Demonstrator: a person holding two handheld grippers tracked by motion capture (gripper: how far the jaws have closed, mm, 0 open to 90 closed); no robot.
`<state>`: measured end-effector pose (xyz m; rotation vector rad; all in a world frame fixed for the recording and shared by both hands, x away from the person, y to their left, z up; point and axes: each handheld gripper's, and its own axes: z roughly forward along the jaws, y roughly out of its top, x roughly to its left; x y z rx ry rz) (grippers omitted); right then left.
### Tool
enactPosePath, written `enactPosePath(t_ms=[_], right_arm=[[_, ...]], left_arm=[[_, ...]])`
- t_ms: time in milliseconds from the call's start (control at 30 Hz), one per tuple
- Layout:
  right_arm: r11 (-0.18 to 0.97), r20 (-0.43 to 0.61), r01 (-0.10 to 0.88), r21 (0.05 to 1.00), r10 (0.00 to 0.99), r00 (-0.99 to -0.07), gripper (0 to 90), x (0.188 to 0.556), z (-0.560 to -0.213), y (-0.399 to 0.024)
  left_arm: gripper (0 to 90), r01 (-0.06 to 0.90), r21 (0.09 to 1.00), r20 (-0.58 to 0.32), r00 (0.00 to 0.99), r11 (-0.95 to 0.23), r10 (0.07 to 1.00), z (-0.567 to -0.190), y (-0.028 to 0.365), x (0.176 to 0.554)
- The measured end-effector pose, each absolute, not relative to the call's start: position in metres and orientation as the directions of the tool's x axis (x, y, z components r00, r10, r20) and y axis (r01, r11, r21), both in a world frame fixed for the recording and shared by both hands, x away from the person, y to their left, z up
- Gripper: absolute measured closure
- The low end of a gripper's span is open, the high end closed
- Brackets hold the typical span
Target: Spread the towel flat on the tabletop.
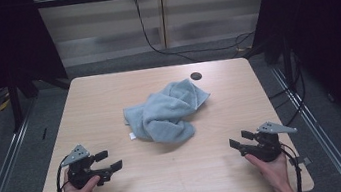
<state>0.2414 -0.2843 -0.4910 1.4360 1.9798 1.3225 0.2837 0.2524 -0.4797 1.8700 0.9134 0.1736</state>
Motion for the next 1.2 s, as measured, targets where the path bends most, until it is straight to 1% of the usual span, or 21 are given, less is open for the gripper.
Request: enactPosePath(t_ms=[100,167,200,233,300,400,467,600,700,767,833,867,900,933,967,1100,1200], right_arm=[[0.06,0.226,0.555,0.83,0.872,-0.433,33.5,0.242,-0.492,-0.279],[0.098,0.218,0.571,0.815,0.861,-0.459,33.5,0.244,-0.494,-0.272],[0.098,0.218,0.571,0.815,0.861,-0.459,33.5,0.244,-0.494,-0.272],[0.115,0.223,0.577,0.809,0.848,-0.482,33.5,0.244,-0.494,-0.267],[0.121,0.227,0.574,0.81,0.838,-0.496,33.3,0.242,-0.492,-0.263],[0.125,0.238,0.575,0.809,0.824,-0.514,29.0,0.244,-0.49,-0.259],[0.127,0.242,0.579,0.805,0.821,-0.517,23.4,0.246,-0.488,-0.257],[0.135,0.247,0.576,0.807,0.808,-0.535,19.8,0.255,-0.483,-0.253],[0.164,0.226,0.557,0.814,0.794,-0.565,19.0,0.269,-0.477,-0.246],[0.168,0.226,0.553,0.816,0.787,-0.574,19.4,0.28,-0.472,-0.241],[0.176,0.23,0.547,0.819,0.772,-0.593,22.8,0.295,-0.467,-0.237],[0.179,0.231,0.546,0.818,0.768,-0.598,23.0,0.303,-0.465,-0.235],[0.179,0.231,0.546,0.818,0.768,-0.598,23.0,0.303,-0.465,-0.235],[0.2,0.235,0.552,0.81,0.75,-0.618,24.4,0.323,-0.46,-0.232],[0.205,0.231,0.547,0.812,0.748,-0.623,24.3,0.329,-0.458,-0.231],[0.191,0.228,0.531,0.826,0.748,-0.623,26.5,0.353,-0.449,-0.226],[0.2,0.223,0.526,0.826,0.742,-0.632,26.9,0.369,-0.449,-0.217]], left_arm=[[25.5,0.523,0.828,-0.285,0.705,-0.204,0.65,-0.48,0.253,0.285],[25.4,0.521,0.827,-0.275,0.702,-0.21,0.657,-0.481,0.253,0.286],[25.4,0.521,0.827,-0.275,0.702,-0.21,0.657,-0.481,0.253,0.286],[25.4,0.523,0.825,-0.276,0.703,-0.214,0.655,-0.481,0.253,0.286],[25.6,0.52,0.825,-0.269,0.706,-0.222,0.655,-0.481,0.252,0.285],[25.6,0.513,0.826,-0.26,0.714,-0.233,0.65,-0.481,0.251,0.284],[25.2,0.513,0.822,-0.256,0.719,-0.245,0.646,-0.482,0.248,0.284],[25.8,0.505,0.821,-0.241,0.731,-0.267,0.639,-0.483,0.241,0.287],[26.3,0.494,0.822,-0.217,0.732,-0.283,0.645,-0.479,0.236,0.295],[26.6,0.492,0.828,-0.225,0.732,-0.271,0.643,-0.474,0.233,0.303],[26.6,0.481,0.832,-0.218,0.741,-0.275,0.635,-0.469,0.227,0.312],[26.9,0.491,0.831,-0.237,0.737,-0.26,0.633,-0.466,0.224,0.317],[26.8,0.491,0.831,-0.237,0.737,-0.26,0.633,-0.466,0.224,0.317],[26.8,0.482,0.841,-0.241,0.739,-0.245,0.629,-0.463,0.218,0.32],[27.4,0.47,0.844,-0.224,0.747,-0.259,0.626,-0.461,0.215,0.321],[28.7,0.457,0.853,-0.218,0.752,-0.252,0.622,-0.457,0.205,0.33],[29.1,0.461,0.857,-0.235,0.746,-0.229,0.624,-0.454,0.196,0.342]])
